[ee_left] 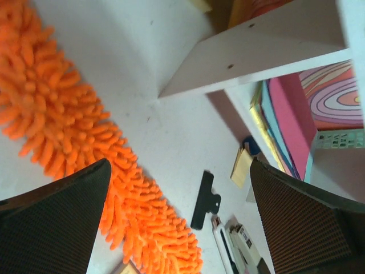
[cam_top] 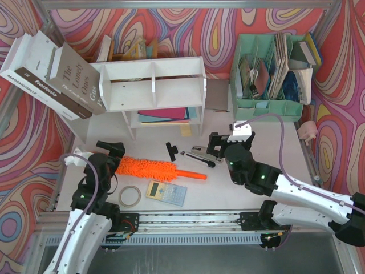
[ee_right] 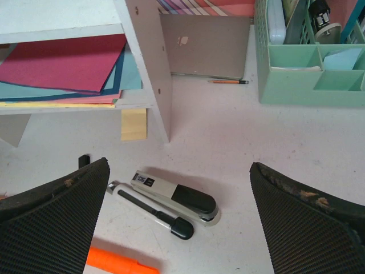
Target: Dust the bookshelf with a duster
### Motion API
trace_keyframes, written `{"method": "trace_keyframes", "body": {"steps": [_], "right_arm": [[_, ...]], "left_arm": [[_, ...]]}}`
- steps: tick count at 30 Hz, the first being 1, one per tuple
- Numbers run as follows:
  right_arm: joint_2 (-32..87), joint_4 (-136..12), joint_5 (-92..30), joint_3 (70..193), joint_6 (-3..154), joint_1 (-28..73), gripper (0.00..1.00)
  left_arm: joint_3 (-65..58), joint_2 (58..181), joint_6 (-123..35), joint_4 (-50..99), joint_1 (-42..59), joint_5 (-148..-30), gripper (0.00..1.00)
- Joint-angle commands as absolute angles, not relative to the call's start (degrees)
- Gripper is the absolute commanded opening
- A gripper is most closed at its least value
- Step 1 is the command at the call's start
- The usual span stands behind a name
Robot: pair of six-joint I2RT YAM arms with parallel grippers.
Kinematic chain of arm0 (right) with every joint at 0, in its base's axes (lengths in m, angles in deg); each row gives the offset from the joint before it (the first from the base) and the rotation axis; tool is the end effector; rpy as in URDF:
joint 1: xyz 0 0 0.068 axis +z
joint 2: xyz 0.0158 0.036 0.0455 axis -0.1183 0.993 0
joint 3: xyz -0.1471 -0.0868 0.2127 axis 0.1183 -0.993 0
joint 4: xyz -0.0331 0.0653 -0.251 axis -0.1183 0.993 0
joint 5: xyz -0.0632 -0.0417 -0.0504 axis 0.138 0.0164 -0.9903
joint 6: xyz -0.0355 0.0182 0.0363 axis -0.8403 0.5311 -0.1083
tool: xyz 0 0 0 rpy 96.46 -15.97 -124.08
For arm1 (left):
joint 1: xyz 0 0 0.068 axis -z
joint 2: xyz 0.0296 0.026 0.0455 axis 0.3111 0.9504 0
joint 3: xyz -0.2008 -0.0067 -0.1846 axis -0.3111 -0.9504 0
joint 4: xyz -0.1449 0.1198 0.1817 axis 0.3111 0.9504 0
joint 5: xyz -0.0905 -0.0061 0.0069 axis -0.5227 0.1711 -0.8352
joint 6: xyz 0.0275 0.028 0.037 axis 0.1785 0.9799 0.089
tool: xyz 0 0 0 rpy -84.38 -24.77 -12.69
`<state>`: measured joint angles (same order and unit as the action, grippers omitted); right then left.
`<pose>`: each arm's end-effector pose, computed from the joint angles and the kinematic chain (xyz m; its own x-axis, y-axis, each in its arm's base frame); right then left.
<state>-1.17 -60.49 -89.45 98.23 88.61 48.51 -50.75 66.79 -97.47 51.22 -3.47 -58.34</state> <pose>0.1396 0.1532 0.3188 -0.1433 0.1687 -0.9752 -0.0457 0.9832 0.1768 0.1167 -0.0166 0.2451 -0.0549 -0.8546 -0.5163 -0.3758 0.4968 -0.7823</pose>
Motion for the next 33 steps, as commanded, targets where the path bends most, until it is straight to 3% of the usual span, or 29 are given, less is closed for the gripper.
{"method": "trace_keyframes", "body": {"steps": [1,6,13,22,33], "right_arm": [[-1.99,-61.15,-85.57,100.78,87.44,45.14,0.99],[0.09,-62.14,-79.04,101.46,87.02,37.29,0.99],[6.28,-63.07,-68.86,102.5,83.84,26.03,0.99],[10.67,-67.17,-67.65,101.54,84.93,17.24,0.99],[20.23,-81.36,-73.57,92.86,81.56,10.27,0.99]], "left_arm": [[-47.38,66.76,-82.6,46.42,-3.71,-51.85,0.98],[-53.0,71.09,-73.62,27.45,-3.71,-50.01,0.98],[-56.32,86.05,-58.03,7.33,-3.62,-40.95,0.98],[-62.65,96.62,-46.59,-12.76,-3.79,-34.81,0.98],[-67.55,118.02,-37.51,-35.49,-7.62,-41.15,0.98]]}}
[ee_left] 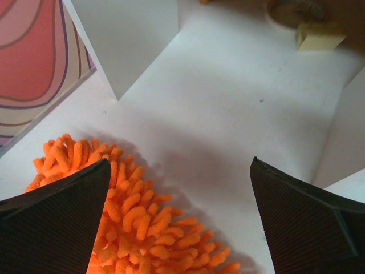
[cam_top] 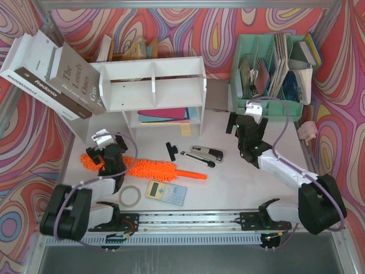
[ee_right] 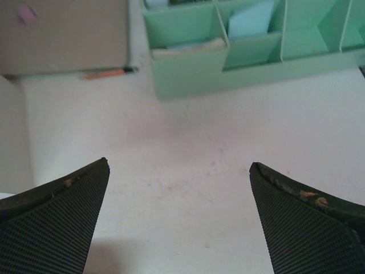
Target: Dust the bookshelf with a duster
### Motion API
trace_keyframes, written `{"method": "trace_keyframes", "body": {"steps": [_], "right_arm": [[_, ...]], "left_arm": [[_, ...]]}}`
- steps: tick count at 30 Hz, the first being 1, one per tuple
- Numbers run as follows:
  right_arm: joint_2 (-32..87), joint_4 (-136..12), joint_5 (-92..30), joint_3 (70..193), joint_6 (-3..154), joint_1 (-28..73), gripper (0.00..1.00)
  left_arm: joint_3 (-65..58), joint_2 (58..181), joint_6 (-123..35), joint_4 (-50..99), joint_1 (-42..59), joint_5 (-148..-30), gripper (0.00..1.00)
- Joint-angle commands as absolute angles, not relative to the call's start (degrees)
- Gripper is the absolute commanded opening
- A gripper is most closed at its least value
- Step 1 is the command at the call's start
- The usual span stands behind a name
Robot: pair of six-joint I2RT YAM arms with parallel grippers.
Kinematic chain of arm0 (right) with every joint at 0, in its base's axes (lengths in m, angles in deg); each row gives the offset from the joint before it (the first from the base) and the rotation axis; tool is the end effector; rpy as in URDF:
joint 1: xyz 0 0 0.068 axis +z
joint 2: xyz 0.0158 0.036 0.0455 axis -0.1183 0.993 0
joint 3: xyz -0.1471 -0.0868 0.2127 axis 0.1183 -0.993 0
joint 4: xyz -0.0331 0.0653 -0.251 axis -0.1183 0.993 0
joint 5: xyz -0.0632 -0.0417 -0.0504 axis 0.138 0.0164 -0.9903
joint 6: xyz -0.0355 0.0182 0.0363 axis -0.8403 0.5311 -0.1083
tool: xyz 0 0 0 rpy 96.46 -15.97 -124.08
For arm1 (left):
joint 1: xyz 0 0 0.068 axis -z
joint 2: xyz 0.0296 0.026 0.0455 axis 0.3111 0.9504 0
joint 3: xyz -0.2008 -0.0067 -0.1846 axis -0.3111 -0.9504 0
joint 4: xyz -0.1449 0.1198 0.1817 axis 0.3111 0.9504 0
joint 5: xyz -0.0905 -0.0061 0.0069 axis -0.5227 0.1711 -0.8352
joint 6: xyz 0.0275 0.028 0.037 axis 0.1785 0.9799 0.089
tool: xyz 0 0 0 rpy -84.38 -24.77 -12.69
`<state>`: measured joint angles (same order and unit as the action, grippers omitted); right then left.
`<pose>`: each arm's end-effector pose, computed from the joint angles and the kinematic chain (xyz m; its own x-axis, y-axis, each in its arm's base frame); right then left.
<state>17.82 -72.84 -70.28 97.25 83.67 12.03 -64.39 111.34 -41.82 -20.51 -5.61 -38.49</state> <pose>0.2678 0.0716 0.2578 -0.2608 0.1408 -0.9551 0.2649 0.9618 0.0694 0.2045 -0.0210 0.1733 -0.0614 -0.1144 -0.9915 -0.5055 0.8601 -0.0680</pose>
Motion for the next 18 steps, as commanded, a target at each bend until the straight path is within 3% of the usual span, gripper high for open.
{"method": "trace_keyframes", "body": {"steps": [1,6,9,13,15,18], "right_arm": [[20.94,-83.46,-73.48,91.66,81.52,9.43,0.99],[24.74,-95.6,-72.74,85.17,78.13,6.24,0.99],[27.06,-103.29,-72.54,81.55,75.14,5.51,0.99],[28.61,-110.31,-67.92,78.72,72.77,3.57,0.99],[29.59,-113.59,-65.54,77.74,71.58,2.34,0.99],[32.05,-116.09,-60.73,77.03,72.32,-0.79,0.99]], "left_arm": [[-68.46,119.61,-36.33,-40.35,-7.97,-42.23,0.98],[-66.62,128.85,-37.45,-46.79,-14.04,-53.95,0.98],[-64.53,126.89,-37.63,-38.97,-14.89,-59.23,0.99],[-63.37,133.79,-37.89,-44.93,-16.45,-61.01,0.98],[-62.2,129.81,-39.97,-35.88,-17.42,-61.92,0.98],[-61.64,132.29,-40.04,-38.24,-17.94,-61.69,0.98]]}}
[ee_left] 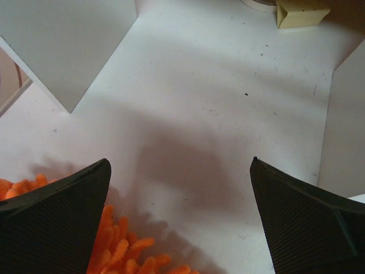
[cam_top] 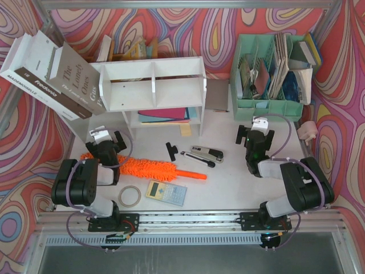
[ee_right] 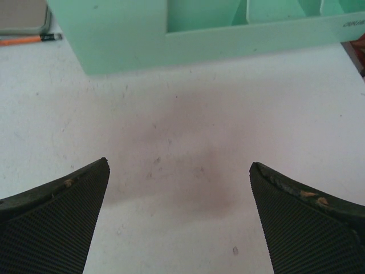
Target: Dust the bookshelf with a duster
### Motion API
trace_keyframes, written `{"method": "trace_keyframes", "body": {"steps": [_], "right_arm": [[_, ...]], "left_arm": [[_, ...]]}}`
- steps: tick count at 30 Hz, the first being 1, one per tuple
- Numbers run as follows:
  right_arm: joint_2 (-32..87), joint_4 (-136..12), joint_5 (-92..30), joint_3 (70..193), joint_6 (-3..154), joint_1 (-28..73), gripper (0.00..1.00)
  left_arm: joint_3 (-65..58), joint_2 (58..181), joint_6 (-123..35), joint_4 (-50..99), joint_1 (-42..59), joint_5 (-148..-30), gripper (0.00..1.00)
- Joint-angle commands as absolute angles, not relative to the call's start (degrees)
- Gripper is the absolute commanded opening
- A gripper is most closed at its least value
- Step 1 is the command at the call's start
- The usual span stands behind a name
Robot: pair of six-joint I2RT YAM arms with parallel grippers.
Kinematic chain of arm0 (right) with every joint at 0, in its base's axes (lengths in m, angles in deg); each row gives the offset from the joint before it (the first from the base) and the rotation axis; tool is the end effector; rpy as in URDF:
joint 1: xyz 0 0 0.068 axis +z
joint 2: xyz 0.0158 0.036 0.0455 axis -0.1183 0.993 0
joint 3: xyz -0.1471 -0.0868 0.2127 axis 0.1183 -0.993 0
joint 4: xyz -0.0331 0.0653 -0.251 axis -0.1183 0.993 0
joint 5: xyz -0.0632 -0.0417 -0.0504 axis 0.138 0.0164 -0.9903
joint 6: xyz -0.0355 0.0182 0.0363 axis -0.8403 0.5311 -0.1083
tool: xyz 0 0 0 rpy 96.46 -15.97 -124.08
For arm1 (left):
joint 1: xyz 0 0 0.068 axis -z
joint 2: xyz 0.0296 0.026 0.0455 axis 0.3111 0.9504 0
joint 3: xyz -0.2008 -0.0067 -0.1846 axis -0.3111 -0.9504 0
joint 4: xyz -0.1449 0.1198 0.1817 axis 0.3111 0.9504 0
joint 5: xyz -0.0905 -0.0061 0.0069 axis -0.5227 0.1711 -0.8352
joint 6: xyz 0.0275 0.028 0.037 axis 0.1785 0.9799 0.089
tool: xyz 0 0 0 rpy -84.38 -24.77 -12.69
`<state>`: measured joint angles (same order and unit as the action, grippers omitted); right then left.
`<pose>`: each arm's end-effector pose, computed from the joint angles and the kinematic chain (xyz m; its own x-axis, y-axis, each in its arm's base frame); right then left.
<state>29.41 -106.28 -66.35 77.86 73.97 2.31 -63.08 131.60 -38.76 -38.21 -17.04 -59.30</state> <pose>0.2595 0.0248 0.1589 -0.2661 0.0366 -0.9632 0.3202 0.9459 -0.0525 0.2364 0.0084 0.1388 -0.1301 -0.1054 -0.9859 -0.3592 0.9318 -0.0523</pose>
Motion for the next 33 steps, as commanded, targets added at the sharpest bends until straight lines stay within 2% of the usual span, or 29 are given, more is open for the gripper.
{"method": "trace_keyframes", "body": {"steps": [1,4,7,14,19,22,33], "right_arm": [[32.45,-115.83,-58.72,77.44,71.76,-1.31,0.99],[33.43,-117.18,-50.53,77.68,70.1,-3.2,0.96],[33.36,-118.28,-42.83,77.34,67.79,-3.85,0.91],[35.39,-115.62,-35.7,80.1,68.12,-7.94,0.93],[36.1,-119.77,-35.39,78.81,69.27,-8.45,0.97],[41.39,-129.61,-34.49,76.66,69.22,-8.45,0.99],[42.14,-130.04,-36.94,76.46,67.8,-6.61,0.99]], "left_arm": [[-60.73,130.08,-40.86,-33.75,-18.01,-61.64,0.98],[-60.26,132.02,-40.2,-36.03,-18.12,-61.94,0.98],[-58.49,130.85,-40.58,-30.55,-18.12,-62.19,0.98],[-57.78,131.67,-39.78,-30.55,-18.11,-63.63,0.98],[-57.71,131.59,-39.9,-30.24,-18.1,-63.71,0.98],[-57.7,131.6,-39.87,-30.24,-18.11,-63.73,0.98],[-57.88,131.5,-39.83,-30.57,-18.08,-63.81,0.98]]}}
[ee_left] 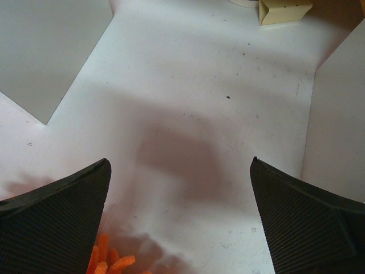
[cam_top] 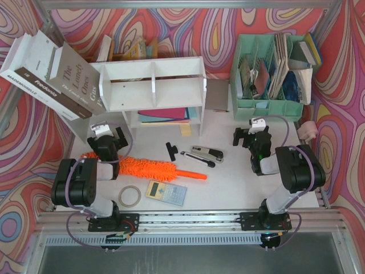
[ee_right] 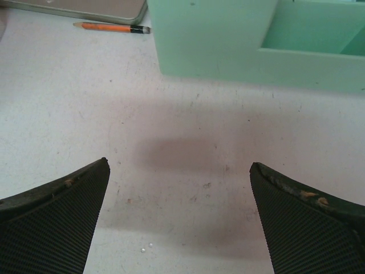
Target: Dust the bookshelf with a duster
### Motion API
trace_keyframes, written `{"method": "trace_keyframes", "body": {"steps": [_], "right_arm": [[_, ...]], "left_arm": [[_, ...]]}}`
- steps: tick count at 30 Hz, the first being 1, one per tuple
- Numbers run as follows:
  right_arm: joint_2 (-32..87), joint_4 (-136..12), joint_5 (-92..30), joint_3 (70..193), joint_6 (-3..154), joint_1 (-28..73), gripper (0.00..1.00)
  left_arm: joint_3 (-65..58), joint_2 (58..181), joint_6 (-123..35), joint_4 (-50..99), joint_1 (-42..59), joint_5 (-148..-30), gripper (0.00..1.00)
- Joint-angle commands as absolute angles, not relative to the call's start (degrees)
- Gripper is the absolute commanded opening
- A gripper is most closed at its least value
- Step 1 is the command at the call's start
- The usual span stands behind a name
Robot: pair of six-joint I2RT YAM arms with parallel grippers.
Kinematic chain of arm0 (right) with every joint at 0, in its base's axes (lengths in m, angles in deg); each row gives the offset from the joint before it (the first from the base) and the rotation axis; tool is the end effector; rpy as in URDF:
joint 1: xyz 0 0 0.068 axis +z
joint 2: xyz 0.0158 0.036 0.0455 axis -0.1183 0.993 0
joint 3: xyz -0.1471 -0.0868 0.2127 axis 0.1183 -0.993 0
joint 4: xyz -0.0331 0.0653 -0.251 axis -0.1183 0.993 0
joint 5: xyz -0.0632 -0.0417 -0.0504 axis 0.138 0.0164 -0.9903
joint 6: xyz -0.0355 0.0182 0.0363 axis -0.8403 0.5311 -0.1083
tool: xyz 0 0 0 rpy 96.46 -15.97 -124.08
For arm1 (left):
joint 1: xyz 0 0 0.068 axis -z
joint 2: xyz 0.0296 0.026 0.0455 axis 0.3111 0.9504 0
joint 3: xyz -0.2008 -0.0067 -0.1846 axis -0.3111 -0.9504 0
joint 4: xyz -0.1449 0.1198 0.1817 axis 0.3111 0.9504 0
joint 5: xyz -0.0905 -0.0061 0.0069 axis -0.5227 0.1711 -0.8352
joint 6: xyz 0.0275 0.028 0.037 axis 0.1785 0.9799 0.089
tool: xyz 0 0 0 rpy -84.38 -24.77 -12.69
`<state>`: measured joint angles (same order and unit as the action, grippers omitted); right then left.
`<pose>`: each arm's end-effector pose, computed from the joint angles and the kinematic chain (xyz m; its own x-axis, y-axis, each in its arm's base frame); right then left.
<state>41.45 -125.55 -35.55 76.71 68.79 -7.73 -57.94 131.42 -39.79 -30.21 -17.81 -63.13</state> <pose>0.2754 -0.0026 0.1356 -0.1942 0.0012 -0.9810 -0.0401 0.9992 0.0091 0.2551 0.0092 0.1460 -0.1761 -0.1265 -0.9762 -0.3157 0.9466 -0.0657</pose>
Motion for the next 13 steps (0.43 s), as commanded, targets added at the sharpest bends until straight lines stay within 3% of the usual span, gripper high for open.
{"method": "trace_keyframes", "body": {"steps": [1,13], "right_arm": [[42.04,-130.06,-37.05,76.48,67.8,-6.54,0.99],[42.18,-129.95,-36.83,76.53,67.93,-6.54,0.99]], "left_arm": [[-57.88,131.47,-39.8,-30.49,-18.12,-63.78,0.98],[-56.28,131.8,-39.28,-27.72,-18.07,-64.65,0.99]]}}
